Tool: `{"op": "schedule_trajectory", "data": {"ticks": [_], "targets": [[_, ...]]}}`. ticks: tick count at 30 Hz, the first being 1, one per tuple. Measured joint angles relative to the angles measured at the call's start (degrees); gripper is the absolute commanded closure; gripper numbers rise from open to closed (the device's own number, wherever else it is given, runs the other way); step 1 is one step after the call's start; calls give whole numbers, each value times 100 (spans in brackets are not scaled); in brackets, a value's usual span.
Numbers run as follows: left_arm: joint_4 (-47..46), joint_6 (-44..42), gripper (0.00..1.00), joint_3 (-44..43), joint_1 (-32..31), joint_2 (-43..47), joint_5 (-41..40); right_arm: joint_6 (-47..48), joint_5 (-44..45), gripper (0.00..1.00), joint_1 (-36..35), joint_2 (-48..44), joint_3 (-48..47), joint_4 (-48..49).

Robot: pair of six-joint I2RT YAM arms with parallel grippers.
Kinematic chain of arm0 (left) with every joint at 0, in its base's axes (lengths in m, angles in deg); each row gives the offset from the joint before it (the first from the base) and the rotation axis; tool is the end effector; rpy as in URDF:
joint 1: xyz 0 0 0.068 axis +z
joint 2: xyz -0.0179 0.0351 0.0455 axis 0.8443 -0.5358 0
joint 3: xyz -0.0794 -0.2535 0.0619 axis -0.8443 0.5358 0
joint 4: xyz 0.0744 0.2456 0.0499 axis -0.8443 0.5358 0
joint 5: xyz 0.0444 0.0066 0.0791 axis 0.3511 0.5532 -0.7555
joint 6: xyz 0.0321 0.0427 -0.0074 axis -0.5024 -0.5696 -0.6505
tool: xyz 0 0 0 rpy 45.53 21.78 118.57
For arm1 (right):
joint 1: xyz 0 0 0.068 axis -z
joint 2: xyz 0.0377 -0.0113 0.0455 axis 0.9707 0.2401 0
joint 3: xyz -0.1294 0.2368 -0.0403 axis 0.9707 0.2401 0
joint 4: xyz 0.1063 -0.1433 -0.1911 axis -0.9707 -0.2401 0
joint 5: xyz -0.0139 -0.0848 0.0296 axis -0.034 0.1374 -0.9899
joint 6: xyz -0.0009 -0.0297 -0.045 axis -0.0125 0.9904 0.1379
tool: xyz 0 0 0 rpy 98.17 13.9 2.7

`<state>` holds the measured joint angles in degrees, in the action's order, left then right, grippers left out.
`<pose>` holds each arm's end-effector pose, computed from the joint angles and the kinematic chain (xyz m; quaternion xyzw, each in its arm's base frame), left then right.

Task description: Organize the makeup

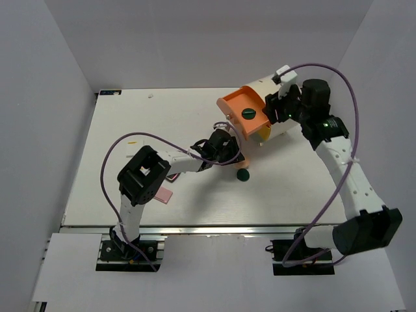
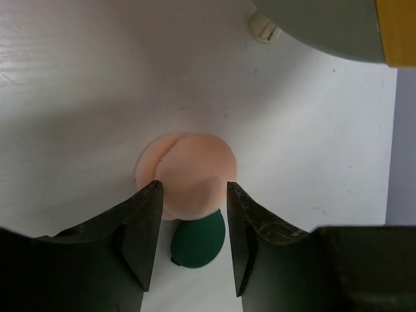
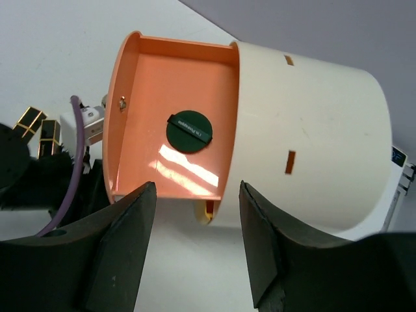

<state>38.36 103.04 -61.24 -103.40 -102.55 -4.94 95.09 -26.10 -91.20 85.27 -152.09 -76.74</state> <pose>0.3062 -0.3166 0.1562 -0.0116 0.9014 -0.3264 0.2842 0.2896 0.0865 0.4127 -0.2883 0.7536 0.0809 0.5852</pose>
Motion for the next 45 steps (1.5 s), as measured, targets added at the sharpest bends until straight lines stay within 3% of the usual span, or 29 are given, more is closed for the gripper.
{"op": "schedule_trajectory", "data": {"ticks": [3,12,15,21,25,30,33,36,37,38,44,45], "targets": [[166,-28,48,-201,-4,-149,-116,-46,-63,40,133,-498,306,-13],[350,-94,73,-437,-26,-498,-122,-188,-205,40,356,-745,973,-133],[323,-103,85,-446,-37,-509,-76,-212,-223,41,404,-815,1086,-173],[210,-116,94,-216,-57,-284,-48,-214,-306,40,426,-1143,1346,-195],[129,-74,98,448,-74,522,-55,-197,-387,20,444,-1449,1685,-212],[-168,4,99,1178,-96,1875,-31,-2,-588,12,455,-1770,2057,-361],[-299,31,100,1545,-109,2540,-20,195,-850,18,459,-2004,2271,-413],[-260,-13,100,1775,-120,3115,-57,409,-1182,55,459,-2306,2476,-468],[-238,-61,100,1773,-120,3272,-114,483,-1263,89,459,-2420,2542,-494],[-229,-116,100,1722,-120,3399,-162,549,-1349,98,459,-2549,2618,-505],[-160,-568,100,201,-31,3032,-275,702,-1633,100,459,-3071,3077,-525],[-181,-643,100,-225,-2,2780,-273,739,-1661,93,459,-3077,3132,-527]]}}
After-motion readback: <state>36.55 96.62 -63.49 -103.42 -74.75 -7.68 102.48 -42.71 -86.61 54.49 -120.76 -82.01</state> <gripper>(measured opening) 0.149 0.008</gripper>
